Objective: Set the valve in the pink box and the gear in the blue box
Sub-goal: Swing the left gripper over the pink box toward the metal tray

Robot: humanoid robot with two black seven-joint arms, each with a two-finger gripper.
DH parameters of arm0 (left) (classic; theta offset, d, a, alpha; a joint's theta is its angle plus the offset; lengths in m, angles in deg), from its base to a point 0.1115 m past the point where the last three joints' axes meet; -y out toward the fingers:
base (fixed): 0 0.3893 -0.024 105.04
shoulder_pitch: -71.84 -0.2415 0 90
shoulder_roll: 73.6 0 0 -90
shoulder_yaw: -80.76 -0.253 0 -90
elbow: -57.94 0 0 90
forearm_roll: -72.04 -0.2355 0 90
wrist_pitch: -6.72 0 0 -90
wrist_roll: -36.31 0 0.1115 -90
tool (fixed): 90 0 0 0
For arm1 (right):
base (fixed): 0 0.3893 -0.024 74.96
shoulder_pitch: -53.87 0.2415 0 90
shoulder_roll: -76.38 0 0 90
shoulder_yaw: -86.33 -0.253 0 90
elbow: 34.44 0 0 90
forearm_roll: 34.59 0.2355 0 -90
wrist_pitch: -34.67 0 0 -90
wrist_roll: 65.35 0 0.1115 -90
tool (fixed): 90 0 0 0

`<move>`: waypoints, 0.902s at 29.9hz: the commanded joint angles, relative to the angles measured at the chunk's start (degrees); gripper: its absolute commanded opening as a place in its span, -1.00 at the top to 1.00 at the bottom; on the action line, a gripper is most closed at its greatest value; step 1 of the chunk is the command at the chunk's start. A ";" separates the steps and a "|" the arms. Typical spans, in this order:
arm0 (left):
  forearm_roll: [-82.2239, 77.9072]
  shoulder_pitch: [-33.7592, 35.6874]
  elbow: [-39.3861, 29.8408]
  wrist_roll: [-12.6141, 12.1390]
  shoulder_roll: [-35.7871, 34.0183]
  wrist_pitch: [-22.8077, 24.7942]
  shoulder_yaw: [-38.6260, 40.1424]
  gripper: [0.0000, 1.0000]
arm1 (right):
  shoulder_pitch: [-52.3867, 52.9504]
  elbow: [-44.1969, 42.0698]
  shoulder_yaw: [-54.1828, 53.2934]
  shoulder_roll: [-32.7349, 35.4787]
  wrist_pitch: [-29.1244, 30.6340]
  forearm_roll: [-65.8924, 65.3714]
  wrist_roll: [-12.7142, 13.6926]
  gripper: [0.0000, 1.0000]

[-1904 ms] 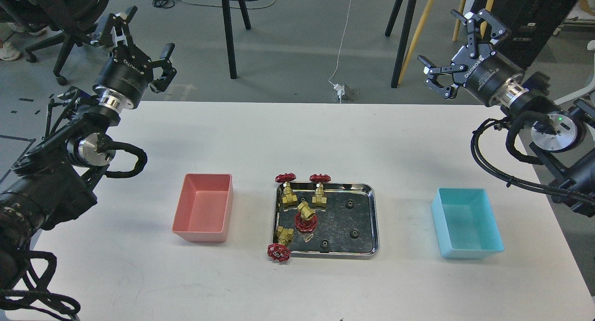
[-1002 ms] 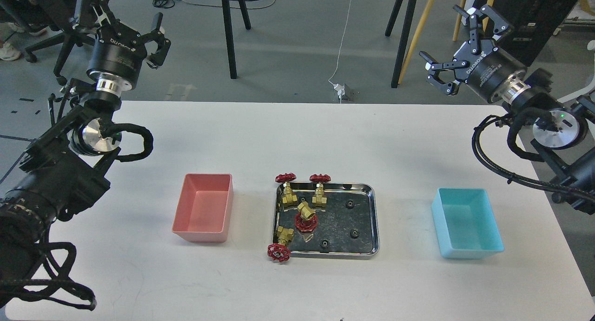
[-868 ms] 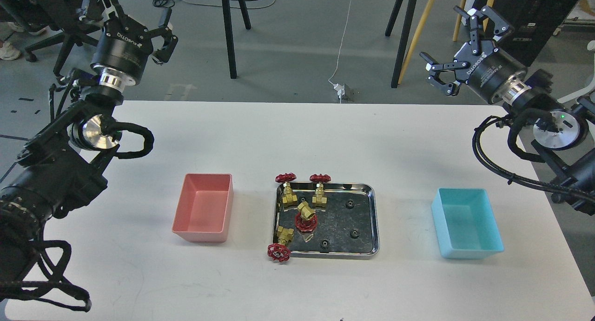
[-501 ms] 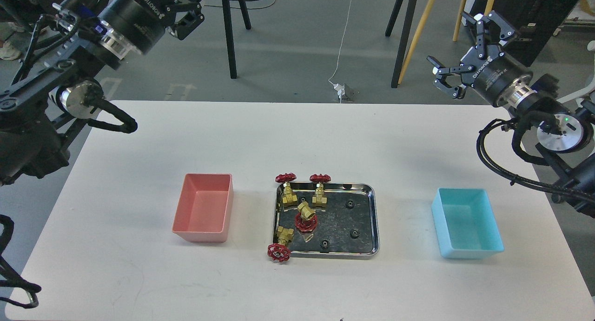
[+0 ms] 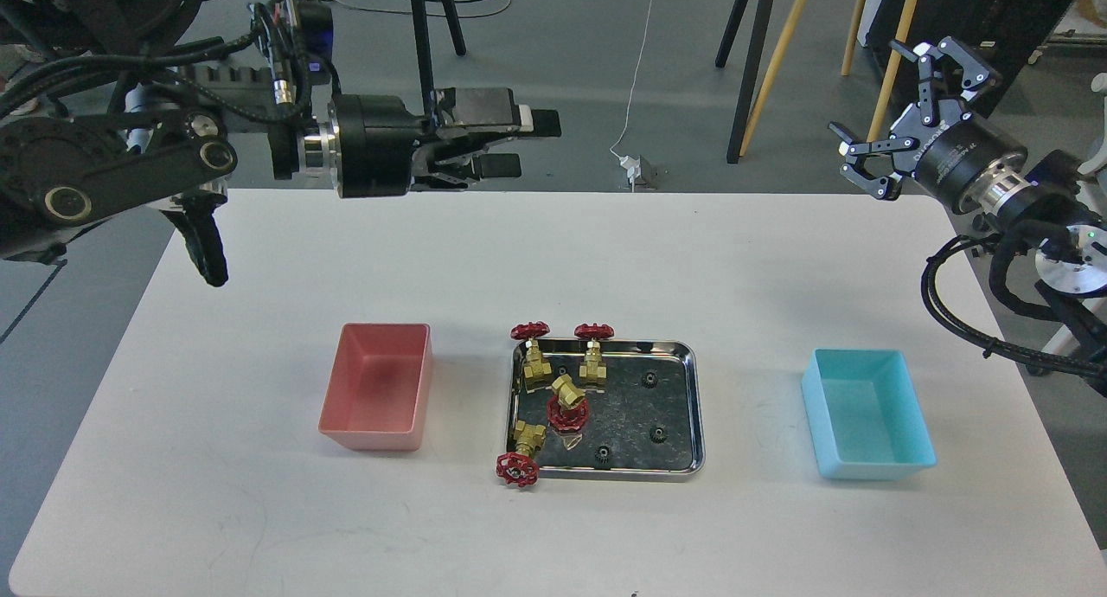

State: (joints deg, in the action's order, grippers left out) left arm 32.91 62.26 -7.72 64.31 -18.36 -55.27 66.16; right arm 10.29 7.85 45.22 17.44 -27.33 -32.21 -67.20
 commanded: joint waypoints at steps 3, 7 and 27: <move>-4.98 0.34 -1.83 0.00 0.75 -0.01 -6.66 -1.00 | 0.16 -0.02 -0.55 0.23 0.00 -0.09 -0.17 -0.99; -7.62 0.26 -2.19 0.00 2.33 -0.01 -8.86 -1.00 | 0.33 -1.51 -1.34 0.76 0.00 -0.09 -0.17 -0.99; -7.62 -2.65 7.22 0.00 14.72 -0.01 -18.26 -1.00 | -1.95 -9.49 -3.45 2.08 0.00 0.79 0.00 -0.99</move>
State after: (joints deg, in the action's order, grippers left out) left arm 25.28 58.69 -0.81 64.31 -4.78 -55.28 49.89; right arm 8.82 1.76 41.72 19.66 -27.33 -31.74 -67.28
